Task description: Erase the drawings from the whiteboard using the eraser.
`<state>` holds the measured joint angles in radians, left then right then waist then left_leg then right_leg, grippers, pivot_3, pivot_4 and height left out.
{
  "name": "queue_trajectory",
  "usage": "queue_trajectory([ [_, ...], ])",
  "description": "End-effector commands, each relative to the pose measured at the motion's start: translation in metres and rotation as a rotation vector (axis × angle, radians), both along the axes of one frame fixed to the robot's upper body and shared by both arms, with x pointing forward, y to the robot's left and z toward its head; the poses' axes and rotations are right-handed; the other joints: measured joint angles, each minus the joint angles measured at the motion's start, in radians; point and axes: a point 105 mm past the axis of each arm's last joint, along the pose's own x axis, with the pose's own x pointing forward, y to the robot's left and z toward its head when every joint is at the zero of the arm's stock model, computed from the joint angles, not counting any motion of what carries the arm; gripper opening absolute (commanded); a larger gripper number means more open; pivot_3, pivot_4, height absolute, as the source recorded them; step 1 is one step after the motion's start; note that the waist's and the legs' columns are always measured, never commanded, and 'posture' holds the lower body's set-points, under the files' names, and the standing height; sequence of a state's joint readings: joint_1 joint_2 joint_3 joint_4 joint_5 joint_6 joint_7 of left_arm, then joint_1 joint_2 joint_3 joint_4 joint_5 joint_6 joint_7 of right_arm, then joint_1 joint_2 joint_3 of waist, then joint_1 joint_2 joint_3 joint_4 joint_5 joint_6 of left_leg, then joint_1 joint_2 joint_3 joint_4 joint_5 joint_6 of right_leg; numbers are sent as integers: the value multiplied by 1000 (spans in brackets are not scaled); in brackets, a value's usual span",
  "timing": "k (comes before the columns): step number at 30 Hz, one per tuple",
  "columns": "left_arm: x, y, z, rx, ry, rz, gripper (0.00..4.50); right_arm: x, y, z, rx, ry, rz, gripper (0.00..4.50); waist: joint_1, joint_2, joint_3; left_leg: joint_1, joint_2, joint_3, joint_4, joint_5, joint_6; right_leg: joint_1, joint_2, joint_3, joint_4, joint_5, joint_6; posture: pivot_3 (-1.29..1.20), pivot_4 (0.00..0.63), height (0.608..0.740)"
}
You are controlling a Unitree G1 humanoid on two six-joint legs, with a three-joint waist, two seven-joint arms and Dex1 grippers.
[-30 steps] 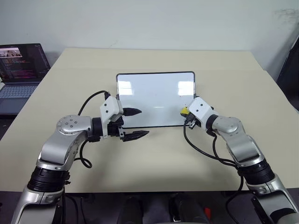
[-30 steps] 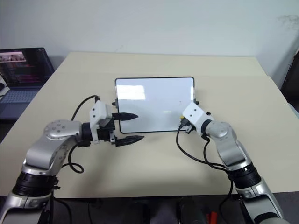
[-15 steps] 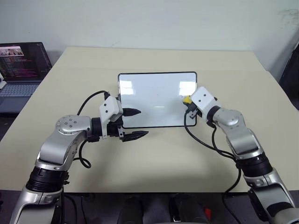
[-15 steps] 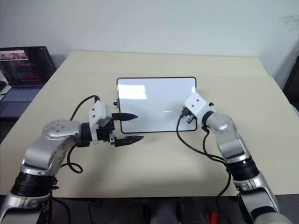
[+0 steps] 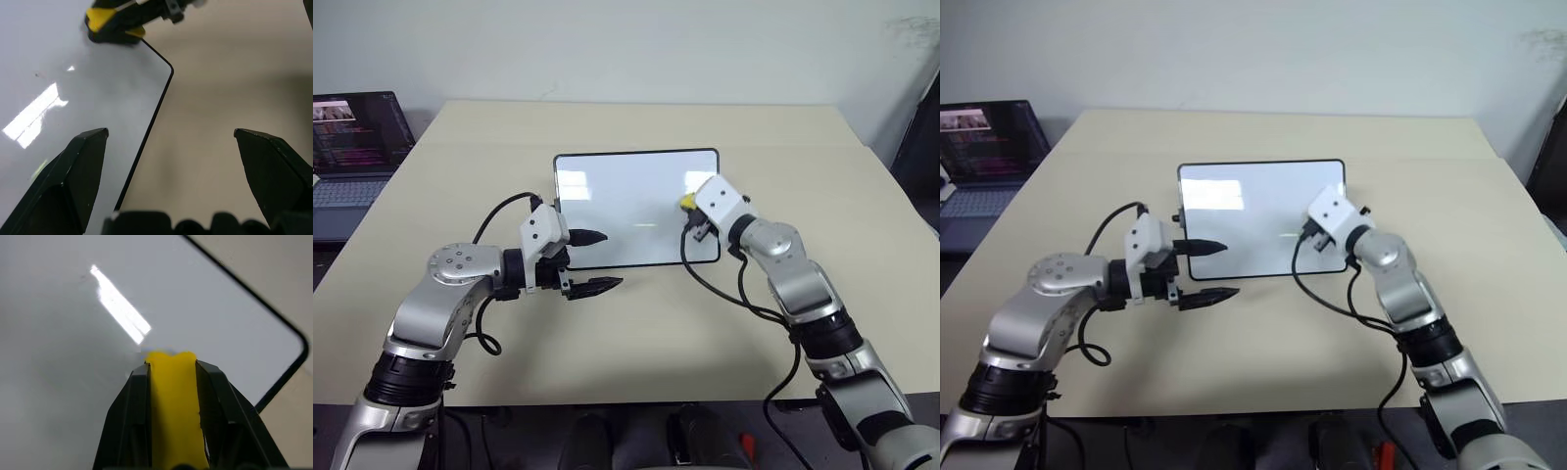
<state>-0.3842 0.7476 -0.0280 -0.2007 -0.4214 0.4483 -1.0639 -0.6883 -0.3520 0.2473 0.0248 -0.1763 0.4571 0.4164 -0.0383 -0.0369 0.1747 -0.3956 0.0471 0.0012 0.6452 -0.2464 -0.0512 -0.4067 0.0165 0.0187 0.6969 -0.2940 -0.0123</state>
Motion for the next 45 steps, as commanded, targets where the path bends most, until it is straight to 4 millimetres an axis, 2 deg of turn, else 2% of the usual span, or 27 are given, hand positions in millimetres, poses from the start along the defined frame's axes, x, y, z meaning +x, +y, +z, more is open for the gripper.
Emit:
queue_trajectory([
  [1,-2,2,14,-1,-59,-14,4500,3,-4,8,9,-48,-20,966,5,0,0,0,0,0,0,0,0,0,0,0,-1,0,0,0,150,740],
  [4,-2,2,14,0,-62,-14,4500,-4,-5,-17,-37,52,10,966,6,0,0,-2,0,0,0,0,0,-1,0,0,-2,0,0,0,150,740],
  [7,-2,2,14,0,-64,-13,4500,-14,-6,-33,-57,125,43,966,7,0,0,-1,0,0,0,0,0,0,0,0,-1,0,0,0,150,740],
  [11,-2,2,14,-2,-64,-12,4500,-16,-9,-33,-53,121,36,966,4,0,0,1,0,0,0,0,0,0,0,0,0,0,1,0,150,740],
  [14,-2,-1,12,-7,-60,-23,4500,-7,-23,-18,-26,44,-47,966,6,0,0,2,0,0,0,0,0,0,0,-1,1,-1,2,0,150,740],
  [22,0,-7,12,-20,-67,-51,4500,-31,-42,-48,-64,186,-27,966,12,-1,0,0,0,0,0,0,0,1,-1,0,0,-2,4,0,150,740],
  [25,2,-13,13,-24,-72,-75,4500,-38,-44,-45,-35,192,-32,965,11,-1,-1,1,0,0,0,0,0,1,-1,0,0,-2,5,0,150,740],
  [28,7,-14,16,-24,-80,-84,4500,-38,-45,-34,10,159,-49,965,10,-1,0,1,-1,0,1,0,0,1,0,-1,0,-2,5,0,150,740],
  [31,8,-14,16,-20,-82,-89,4500,-27,-39,-22,-1,100,-57,965,5,-1,0,1,-1,0,0,0,0,1,0,-1,0,-3,5,0,150,740],
  [35,8,-14,16,-19,-83,-93,4500,-9,-27,3,36,-3,-78,965,-7,0,0,2,-1,1,0,0,0,0,1,1,0,-2,5,0,150,740],
  [38,7,-14,16,-16,-83,-93,4500,0,-21,11,37,-43,-88,965,-2,0,0,0,-1,0,0,0,0,0,1,-1,0,-2,5,0,150,740],
  [40,6,-13,16,-15,-83,-90,4500,2,-19,8,29,-38,-79,965,3,0,0,-1,-1,0,0,0,0,0,0,-1,0,0,0,0,150,740],
  [45,5,-11,17,-14,-86,-78,4500,-5,-15,-17,-50,59,-25,965,3,0,0,-1,0,1,0,0,0,0,0,0,-2,0,0,0,150,740],
])
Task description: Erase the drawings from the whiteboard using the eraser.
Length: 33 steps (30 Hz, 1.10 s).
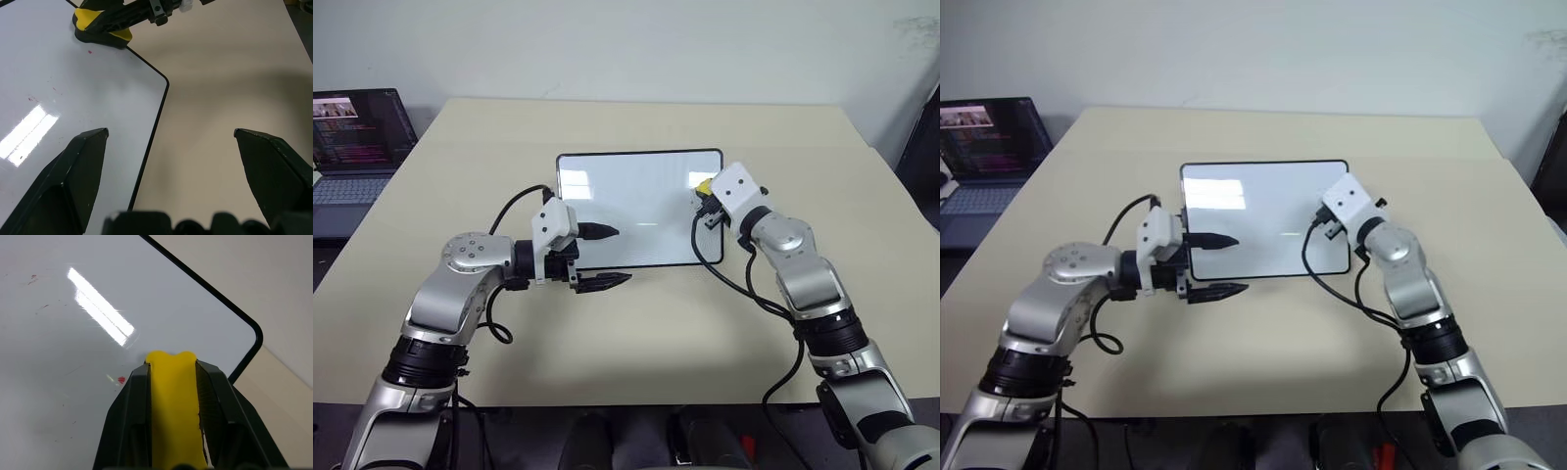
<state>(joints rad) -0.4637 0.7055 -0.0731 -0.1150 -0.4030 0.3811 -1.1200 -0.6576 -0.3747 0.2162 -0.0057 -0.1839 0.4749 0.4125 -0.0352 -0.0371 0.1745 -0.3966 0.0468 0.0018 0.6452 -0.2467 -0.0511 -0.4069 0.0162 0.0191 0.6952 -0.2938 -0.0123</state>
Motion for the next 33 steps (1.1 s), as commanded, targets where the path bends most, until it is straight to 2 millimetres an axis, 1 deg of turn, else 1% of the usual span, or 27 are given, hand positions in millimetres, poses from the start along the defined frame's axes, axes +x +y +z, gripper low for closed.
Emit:
queue_trajectory([
  [1,-3,2,12,0,-60,5,4500,-6,2,-20,-59,76,35,965,0,0,0,0,0,0,0,0,0,0,0,0,0,0,0,0,150,740],
  [3,-3,3,12,0,-61,8,4500,-10,5,-26,-82,102,68,965,0,0,0,1,0,0,0,0,0,0,0,-1,1,0,0,0,150,740],
  [5,-3,3,12,-1,-61,10,4500,-11,6,-24,-84,90,71,965,0,0,0,2,0,0,0,0,0,1,1,-1,2,0,0,0,150,740],
  [6,-3,3,12,-2,-61,11,4500,-9,6,-21,-87,69,61,965,0,0,0,2,0,0,0,0,0,1,1,-1,2,0,1,0,150,740],
  [9,-4,3,11,-3,-59,11,4500,2,-2,-2,-62,-31,-17,965,0,0,0,2,0,0,0,0,0,1,1,-1,3,0,1,0,150,740],
  [11,-4,3,11,-5,-58,11,4500,5,-5,4,-55,-59,-40,965,0,0,0,2,0,0,0,0,0,1,1,0,3,0,1,0,150,740],
  [13,-4,3,11,-4,-57,11,4500,6,-5,4,-62,-62,-42,965,2,0,0,2,0,0,1,0,0,1,1,0,3,0,1,0,150,740],
  [16,-4,3,11,-4,-57,11,4500,5,-3,-2,-71,-33,-23,965,2,0,0,2,0,0,1,0,0,1,0,0,2,0,0,0,150,740],
  [20,-4,3,11,-5,-57,11,4500,-6,6,-22,-95,78,60,965,2,0,0,2,0,0,1,0,0,1,0,0,2,0,0,0,150,740],
  [23,-4,2,11,-7,-59,9,4500,-13,7,-28,-97,111,82,964,2,0,0,2,0,0,0,0,0,1,1,-1,2,0,0,0,150,740],
  [25,-5,0,11,-9,-59,-2,4500,-15,4,-25,-83,107,77,964,2,0,0,2,0,0,0,0,0,1,1,-1,2,0,0,0,150,740],
  [27,-5,-4,12,-13,-61,-25,4500,-20,0,-18,-39,101,68,964,2,0,0,2,0,0,0,0,0,1,1,0,2,0,1,0,150,740],
  [30,-5,-10,14,-21,-67,-53,4500,-32,-9,-8,57,102,48,964,6,0,0,1,0,-1,0,0,0,1,1,-1,2,0,1,0,150,740],
  [32,-8,-15,16,-24,-70,-91,4500,-44,-23,-5,103,101,11,964,8,0,0,-1,0,-2,0,0,0,0,1,-2,1,0,0,0,150,740],
  [33,-11,-20,18,-28,-69,-125,4500,-52,-34,-5,148,101,-36,964,11,0,0,-2,0,-2,0,0,0,-1,0,-2,1,0,0,0,150,740],
])
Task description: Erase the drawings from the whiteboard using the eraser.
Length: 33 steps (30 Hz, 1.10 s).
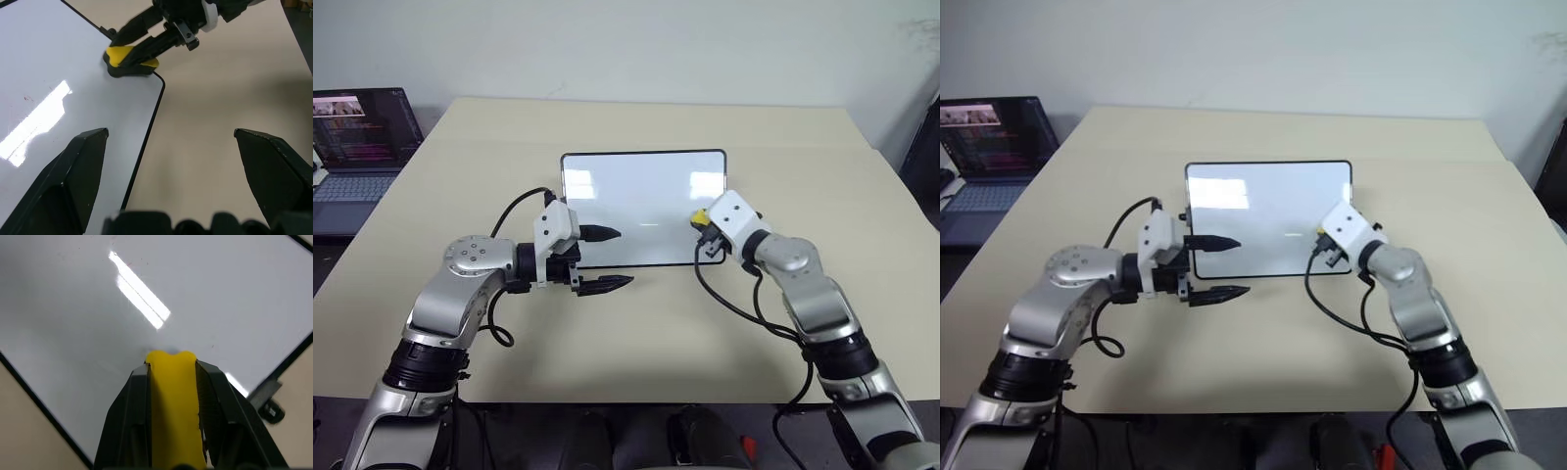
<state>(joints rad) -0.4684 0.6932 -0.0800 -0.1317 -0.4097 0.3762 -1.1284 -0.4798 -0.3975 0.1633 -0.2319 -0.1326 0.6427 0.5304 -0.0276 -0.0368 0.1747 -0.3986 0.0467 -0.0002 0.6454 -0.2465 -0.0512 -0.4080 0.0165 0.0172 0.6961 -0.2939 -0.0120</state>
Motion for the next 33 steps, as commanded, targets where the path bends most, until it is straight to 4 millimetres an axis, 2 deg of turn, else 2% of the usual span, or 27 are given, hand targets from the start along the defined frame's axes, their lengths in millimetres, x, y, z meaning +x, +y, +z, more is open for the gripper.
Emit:
queue_trajectory([
  [1,-10,-16,16,-20,-56,-113,4500,-24,-30,23,115,-65,-114,964,5,0,0,-1,0,0,0,0,0,0,0,0,-1,0,0,0,150,740],
  [6,-18,-33,17,-21,-62,-237,4500,-40,-59,3,248,-30,-330,964,1,0,0,-1,0,0,-1,0,-1,0,-1,0,-3,-1,1,0,150,740],
  [15,-12,-63,17,11,-117,-372,4500,-35,-88,-19,382,24,-537,964,-3,1,1,1,-1,1,0,0,0,0,2,1,1,-3,6,0,150,740],
  [21,-12,-81,14,11,-139,-434,4500,-30,-100,-27,410,41,-587,964,-4,1,1,0,-2,3,0,0,0,0,2,3,-1,-3,5,0,150,740],
  [30,-11,-89,12,20,-151,-454,4500,-20,-109,-27,427,32,-608,964,-5,1,1,0,-2,2,0,0,0,0,2,2,0,-3,6,0,150,740],
  [32,-11,-88,11,20,-149,-450,4500,-17,-112,-28,424,29,-618,1694,-4,1,1,0,-2,2,0,0,0,0,2,2,0,-3,6,0,150,740],
  [33,-11,-88,10,22,-146,-445,4500,-16,-113,-28,422,28,-618,1899,-4,1,1,0,-2,2,0,0,0,0,2,2,0,-3,6,0,150,740],
])
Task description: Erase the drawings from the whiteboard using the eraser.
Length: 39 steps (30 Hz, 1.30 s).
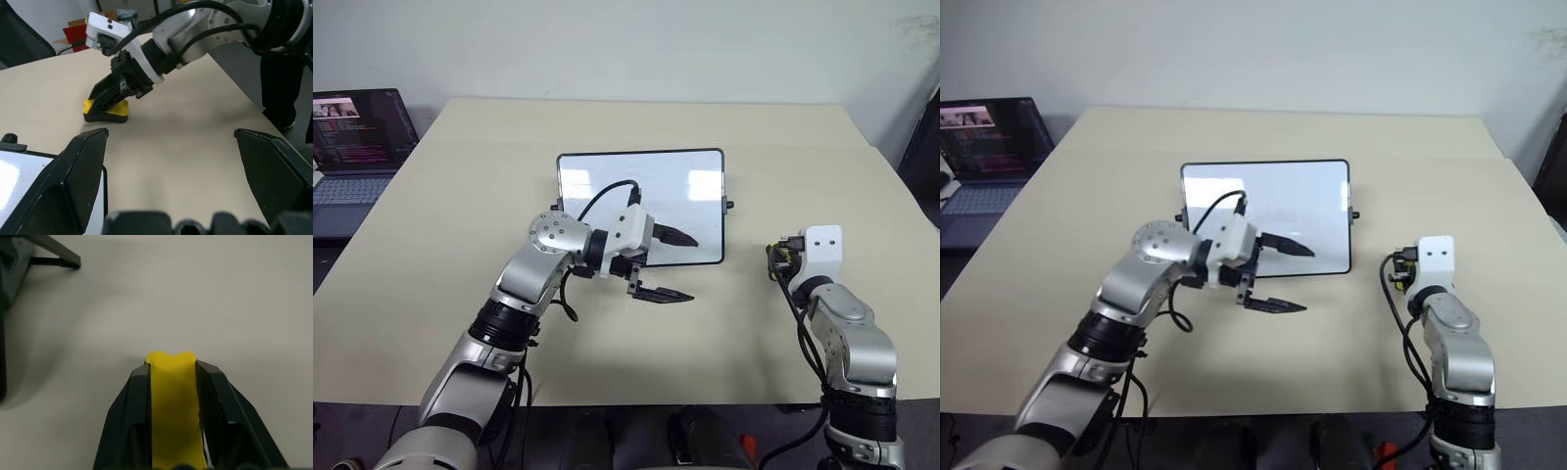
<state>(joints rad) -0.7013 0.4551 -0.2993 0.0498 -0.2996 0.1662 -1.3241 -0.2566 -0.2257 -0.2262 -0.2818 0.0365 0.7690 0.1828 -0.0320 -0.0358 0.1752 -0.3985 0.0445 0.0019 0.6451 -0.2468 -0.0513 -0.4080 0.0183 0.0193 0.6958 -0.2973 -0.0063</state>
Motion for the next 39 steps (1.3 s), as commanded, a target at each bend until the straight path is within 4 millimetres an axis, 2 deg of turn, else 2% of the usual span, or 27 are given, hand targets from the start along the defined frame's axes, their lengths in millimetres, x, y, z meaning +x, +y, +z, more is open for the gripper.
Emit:
queue_trajectory([
  [1,-2,-1,6,-7,-33,-10,4500,4,-9,13,-6,-59,-21,2284,0,0,0,0,0,0,0,0,0,0,0,0,0,0,0,0,150,740],
  [7,1,2,3,-6,-30,25,4500,6,-9,12,-3,-64,-6,4395,0,0,0,0,0,0,0,0,0,0,0,0,0,0,0,0,150,740],
  [8,2,2,4,-12,-34,34,4500,6,-9,13,-2,-69,-3,4452,0,0,0,0,0,0,0,0,0,0,0,0,0,0,0,0,150,740],
  [12,11,9,10,-71,-37,144,4500,6,2,28,13,-156,50,4452,-1,0,0,0,0,0,0,0,0,0,0,0,0,0,0,0,150,740],
  [15,17,27,17,-157,-12,298,4500,0,14,43,9,-239,120,4452,-3,0,0,0,1,0,0,0,0,0,0,0,0,0,0,0,150,740],
  [18,22,49,23,-273,23,494,4500,-8,19,48,12,-286,153,4452,-1,0,0,0,2,-1,0,0,0,0,0,-1,0,0,0,0,150,740],
  [24,13,88,10,-420,82,829,4500,-31,38,51,-14,-425,230,4452,2,0,0,0,4,-2,0,0,0,1,-4,0,0,0,0,0,150,740],
  [27,12,110,6,-510,47,1044,4500,-47,40,45,-1,-473,248,4452,3,0,0,2,3,-2,0,0,0,2,-6,0,0,0,1,0,150,740],
  [30,1,162,-11,-545,-83,1378,4500,-78,45,22,96,-449,286,4452,4,1,-7,4,3,-2,-1,0,0,4,-6,0,0,0,2,0,150,740],
  [33,-7,195,-22,-537,-179,1595,4500,-90,41,10,133,-441,274,4452,3,1,-6,5,4,-2,-2,-1,-1,4,-6,1,0,-3,3,0,150,740],
  [37,-15,221,-30,-504,-262,1770,4500,-98,33,-4,138,-400,272,4452,4,0,-6,7,4,-2,0,-1,-1,5,-6,2,1,-3,4,0,150,740],
  [39,-15,226,-33,-498,-263,1795,4500,-98,31,-3,134,-401,277,4452,4,0,-5,13,4,-1,0,-1,-1,11,-6,2,1,-2,4,0,150,740],
])
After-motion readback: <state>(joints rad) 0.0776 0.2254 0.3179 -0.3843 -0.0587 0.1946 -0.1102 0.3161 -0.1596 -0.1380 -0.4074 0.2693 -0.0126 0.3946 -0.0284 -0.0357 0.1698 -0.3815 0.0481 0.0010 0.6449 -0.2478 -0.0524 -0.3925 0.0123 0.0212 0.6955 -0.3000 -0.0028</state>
